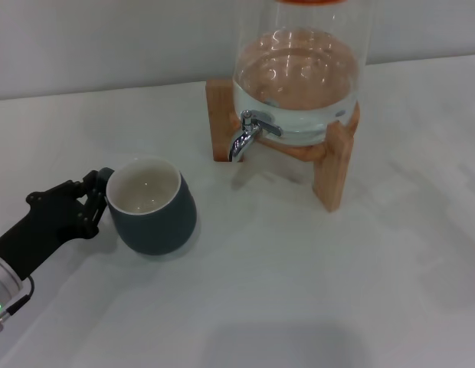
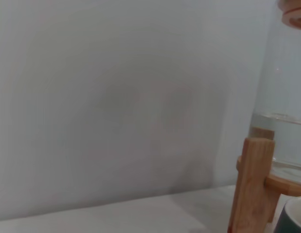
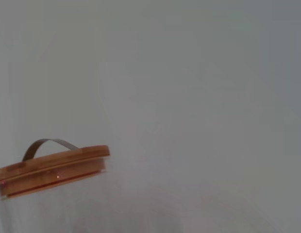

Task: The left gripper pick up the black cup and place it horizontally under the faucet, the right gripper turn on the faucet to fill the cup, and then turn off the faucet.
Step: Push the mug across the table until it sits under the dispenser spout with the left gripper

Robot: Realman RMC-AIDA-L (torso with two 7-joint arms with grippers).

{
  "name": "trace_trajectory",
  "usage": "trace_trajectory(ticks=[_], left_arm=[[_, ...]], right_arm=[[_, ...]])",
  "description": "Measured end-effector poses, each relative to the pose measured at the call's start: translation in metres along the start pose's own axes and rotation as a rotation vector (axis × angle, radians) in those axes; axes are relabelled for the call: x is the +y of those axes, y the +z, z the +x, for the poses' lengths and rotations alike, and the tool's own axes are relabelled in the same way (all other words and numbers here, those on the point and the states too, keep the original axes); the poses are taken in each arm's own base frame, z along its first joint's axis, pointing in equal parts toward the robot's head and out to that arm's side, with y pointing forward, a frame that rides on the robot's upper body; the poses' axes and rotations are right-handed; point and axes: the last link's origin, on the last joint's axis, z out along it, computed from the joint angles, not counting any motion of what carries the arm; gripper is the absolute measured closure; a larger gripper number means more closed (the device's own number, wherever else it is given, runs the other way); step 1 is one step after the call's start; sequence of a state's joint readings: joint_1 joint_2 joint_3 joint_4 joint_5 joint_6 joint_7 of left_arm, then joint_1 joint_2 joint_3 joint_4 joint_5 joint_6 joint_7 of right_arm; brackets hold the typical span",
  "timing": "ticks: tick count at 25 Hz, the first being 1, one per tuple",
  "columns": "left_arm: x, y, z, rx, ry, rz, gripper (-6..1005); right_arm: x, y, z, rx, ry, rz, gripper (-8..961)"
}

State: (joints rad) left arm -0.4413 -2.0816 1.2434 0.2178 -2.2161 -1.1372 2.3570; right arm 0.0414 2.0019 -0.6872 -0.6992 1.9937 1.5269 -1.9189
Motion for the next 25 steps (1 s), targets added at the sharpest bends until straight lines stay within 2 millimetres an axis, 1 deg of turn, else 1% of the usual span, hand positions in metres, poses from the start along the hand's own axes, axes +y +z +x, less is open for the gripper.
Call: trace_trajectory(ticks=[16,25], left_arm=[[0.008,0.022,0.004,-0.080,-0.032,-0.081,859],[0.008,0.030,0.004,-0.120,-0.040,-0.079,859]], right_arm=[[0.006,0.000,-0.002,-0.015,0.000,-0.043,263],[0.008,-0.001,-0.002,-0.016,0.000,-0.054,263]])
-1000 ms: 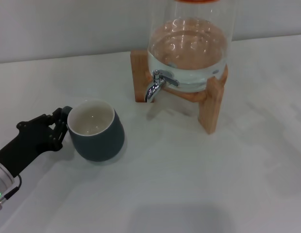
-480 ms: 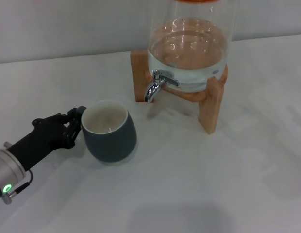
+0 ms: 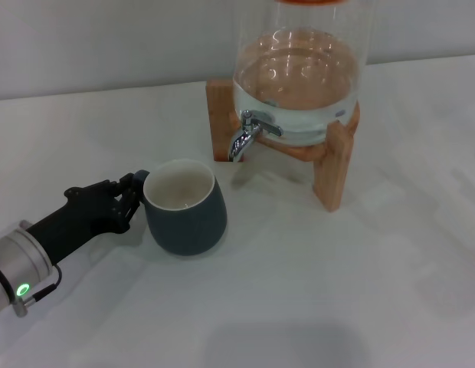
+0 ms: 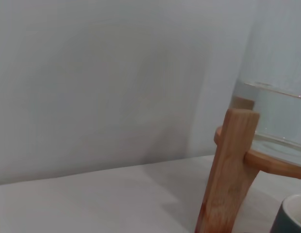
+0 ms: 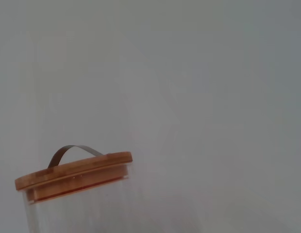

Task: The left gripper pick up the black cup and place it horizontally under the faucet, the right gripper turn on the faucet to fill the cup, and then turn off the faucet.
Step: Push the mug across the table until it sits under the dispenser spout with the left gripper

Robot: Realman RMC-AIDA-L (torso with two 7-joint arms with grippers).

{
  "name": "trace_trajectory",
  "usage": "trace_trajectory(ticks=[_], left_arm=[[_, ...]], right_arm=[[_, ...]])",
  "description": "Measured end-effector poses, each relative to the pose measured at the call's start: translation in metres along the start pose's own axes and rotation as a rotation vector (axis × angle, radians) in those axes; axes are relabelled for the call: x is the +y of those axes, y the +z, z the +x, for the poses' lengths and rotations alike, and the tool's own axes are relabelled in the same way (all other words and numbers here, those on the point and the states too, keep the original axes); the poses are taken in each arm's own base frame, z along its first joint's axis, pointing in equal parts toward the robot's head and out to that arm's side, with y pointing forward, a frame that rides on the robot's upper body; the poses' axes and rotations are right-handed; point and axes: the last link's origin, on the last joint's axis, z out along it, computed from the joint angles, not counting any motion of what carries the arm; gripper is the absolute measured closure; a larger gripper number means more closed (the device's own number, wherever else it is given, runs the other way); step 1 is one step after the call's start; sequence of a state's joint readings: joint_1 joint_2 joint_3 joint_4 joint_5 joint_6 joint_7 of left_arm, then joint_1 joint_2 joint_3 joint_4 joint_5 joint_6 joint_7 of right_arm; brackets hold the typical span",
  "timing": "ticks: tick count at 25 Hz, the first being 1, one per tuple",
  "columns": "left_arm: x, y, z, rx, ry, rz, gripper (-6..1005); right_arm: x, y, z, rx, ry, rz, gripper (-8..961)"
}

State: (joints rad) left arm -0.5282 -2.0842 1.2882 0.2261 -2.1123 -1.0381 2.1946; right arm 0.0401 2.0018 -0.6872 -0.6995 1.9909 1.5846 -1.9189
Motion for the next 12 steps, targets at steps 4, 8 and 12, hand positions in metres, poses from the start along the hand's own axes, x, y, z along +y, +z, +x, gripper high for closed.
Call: trace_trajectory(ticks=[4,8,12], left_arm=[[0.000,0.004,0.003,-0.006,0.010,0.000,859],[0.000,0.008,0.005,-0.013,0.021,-0.006,859],[0.000,0.014,0.005,-0.047,0.034,-0.005,859]], right_arm=[[0.000,0.000,0.000,0.000,0.000,0.000,263],[0.000,0.000,0.000,0.000,0.000,0.000,263],[0.000,0.000,0.000,0.000,0.000,0.000,263]])
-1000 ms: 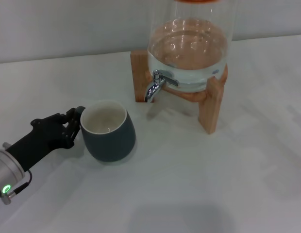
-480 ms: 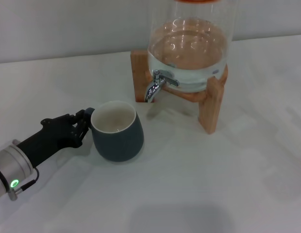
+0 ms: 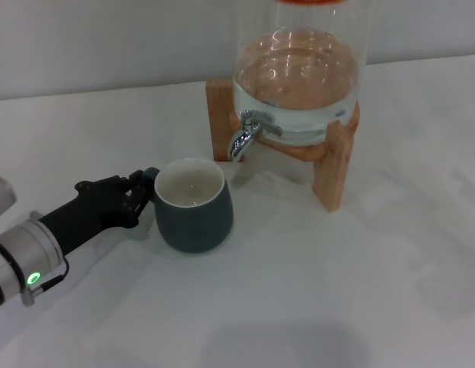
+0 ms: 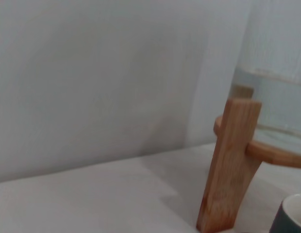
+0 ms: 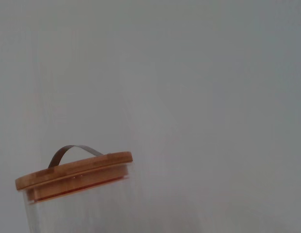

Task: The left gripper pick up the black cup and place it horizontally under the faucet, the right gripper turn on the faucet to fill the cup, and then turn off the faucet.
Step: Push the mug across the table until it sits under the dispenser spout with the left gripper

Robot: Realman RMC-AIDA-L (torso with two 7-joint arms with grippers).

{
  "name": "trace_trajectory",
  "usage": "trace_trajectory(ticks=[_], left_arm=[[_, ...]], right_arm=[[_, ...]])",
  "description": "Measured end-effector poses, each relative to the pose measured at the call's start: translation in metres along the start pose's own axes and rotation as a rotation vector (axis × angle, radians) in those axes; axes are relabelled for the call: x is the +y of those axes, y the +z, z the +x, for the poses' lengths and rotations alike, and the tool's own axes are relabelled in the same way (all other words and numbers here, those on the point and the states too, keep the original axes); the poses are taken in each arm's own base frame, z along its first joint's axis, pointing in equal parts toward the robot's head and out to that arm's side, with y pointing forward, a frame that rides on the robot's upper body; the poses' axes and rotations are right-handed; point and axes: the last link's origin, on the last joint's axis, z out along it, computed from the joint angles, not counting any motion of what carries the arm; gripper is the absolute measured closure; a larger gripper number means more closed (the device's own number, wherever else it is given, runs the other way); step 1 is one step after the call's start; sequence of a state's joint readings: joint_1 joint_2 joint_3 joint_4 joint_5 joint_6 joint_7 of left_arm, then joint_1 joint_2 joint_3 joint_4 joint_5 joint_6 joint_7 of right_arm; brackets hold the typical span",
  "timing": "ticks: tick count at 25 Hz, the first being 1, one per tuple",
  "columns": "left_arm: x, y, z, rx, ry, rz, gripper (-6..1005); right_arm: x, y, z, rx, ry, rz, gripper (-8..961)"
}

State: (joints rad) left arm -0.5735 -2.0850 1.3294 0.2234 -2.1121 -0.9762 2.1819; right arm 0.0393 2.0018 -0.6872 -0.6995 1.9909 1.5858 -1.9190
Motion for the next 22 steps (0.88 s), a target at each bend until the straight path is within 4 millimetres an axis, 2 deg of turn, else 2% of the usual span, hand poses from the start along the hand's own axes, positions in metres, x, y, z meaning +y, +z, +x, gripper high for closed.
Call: trace_trajectory(ticks=[22], left_arm=[[0.005,0.023,0.011,-0.062,0.045,-0.016,859]], right_arm=[[0.001,-0.003,0.000,-0.001,0.001,0.002,263]])
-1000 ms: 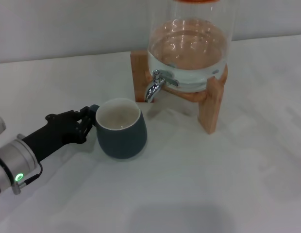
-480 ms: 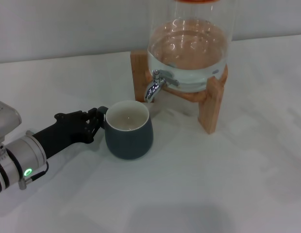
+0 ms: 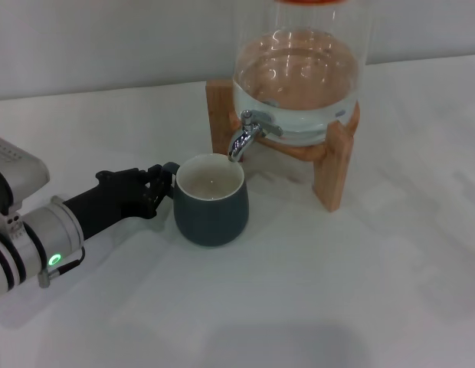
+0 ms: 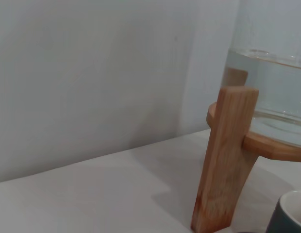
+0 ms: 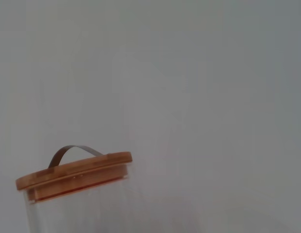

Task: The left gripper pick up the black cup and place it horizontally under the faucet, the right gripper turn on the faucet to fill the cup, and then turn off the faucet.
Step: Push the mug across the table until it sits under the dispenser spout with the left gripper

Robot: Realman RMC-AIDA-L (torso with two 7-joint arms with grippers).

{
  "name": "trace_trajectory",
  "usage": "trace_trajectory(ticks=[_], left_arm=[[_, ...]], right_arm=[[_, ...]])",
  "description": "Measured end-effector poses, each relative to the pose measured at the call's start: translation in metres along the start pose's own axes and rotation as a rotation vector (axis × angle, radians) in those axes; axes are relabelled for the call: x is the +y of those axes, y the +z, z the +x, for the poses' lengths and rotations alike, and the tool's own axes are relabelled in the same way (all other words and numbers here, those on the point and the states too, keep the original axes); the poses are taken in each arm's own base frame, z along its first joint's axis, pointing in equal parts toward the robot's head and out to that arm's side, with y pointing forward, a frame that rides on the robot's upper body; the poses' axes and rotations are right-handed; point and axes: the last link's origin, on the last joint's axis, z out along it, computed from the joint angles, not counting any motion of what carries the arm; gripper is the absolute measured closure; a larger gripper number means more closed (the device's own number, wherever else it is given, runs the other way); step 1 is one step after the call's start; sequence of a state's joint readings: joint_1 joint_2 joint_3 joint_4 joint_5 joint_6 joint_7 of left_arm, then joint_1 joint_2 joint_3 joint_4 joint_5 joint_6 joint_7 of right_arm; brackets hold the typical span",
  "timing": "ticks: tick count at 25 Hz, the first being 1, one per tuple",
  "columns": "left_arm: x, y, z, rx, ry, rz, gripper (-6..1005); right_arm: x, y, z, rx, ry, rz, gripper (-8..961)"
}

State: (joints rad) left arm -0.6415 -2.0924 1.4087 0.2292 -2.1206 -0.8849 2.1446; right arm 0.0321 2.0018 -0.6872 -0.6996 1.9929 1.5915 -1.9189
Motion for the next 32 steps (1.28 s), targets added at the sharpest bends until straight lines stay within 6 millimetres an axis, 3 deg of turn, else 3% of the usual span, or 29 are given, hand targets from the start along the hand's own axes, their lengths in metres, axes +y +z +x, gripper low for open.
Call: trace_trajectory(ticks=[32], left_arm=[[0.002,0.027,0.025,-0.049,0.077,-0.008,860]], right_arm=[[0.000,0.003,-0.001,-0.006,-0.007,-0.003,264]])
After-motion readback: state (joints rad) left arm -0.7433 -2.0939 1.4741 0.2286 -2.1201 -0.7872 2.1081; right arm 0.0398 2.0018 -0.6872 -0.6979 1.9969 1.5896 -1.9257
